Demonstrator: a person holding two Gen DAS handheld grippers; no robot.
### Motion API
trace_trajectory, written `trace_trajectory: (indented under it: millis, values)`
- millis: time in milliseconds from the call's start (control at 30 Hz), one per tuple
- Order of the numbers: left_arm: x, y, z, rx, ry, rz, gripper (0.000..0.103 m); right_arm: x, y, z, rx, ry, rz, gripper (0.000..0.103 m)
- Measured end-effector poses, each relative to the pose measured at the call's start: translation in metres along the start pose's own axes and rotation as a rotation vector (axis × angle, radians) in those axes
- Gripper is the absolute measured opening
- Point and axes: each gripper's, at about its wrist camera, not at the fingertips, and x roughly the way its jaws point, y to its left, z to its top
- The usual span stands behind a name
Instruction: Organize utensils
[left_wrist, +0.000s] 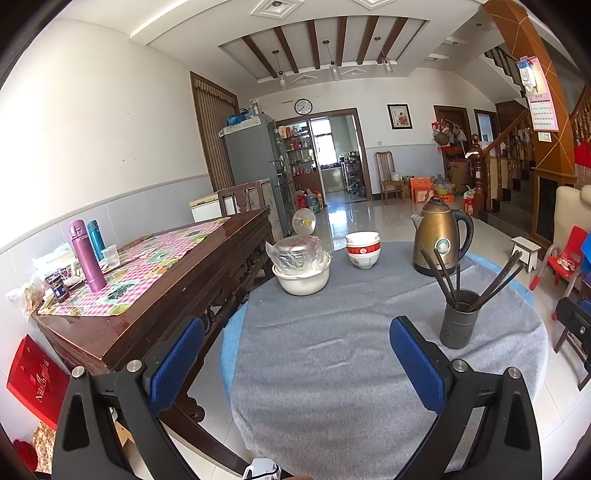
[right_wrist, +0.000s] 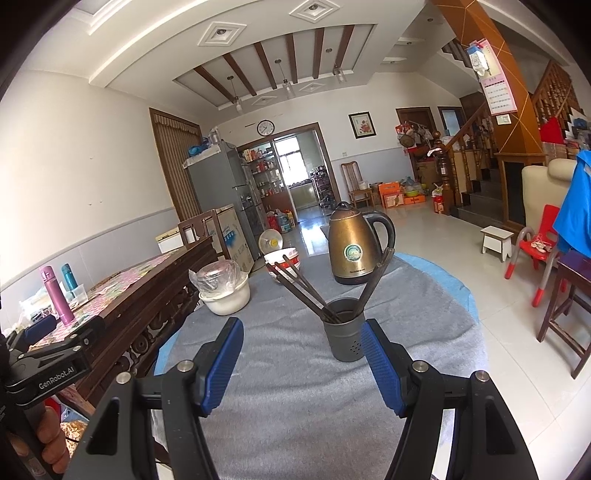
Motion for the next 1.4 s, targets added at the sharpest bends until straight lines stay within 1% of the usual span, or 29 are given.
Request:
trace_trajectory:
  millis: [1400]
  values:
    - [0.0028, 0.0050, -0.0041, -0.004, 0.010, 0.002, 0.100, -0.0039, 0.0012, 0.0040, -0.001, -0.011, -0.006, 0.070]
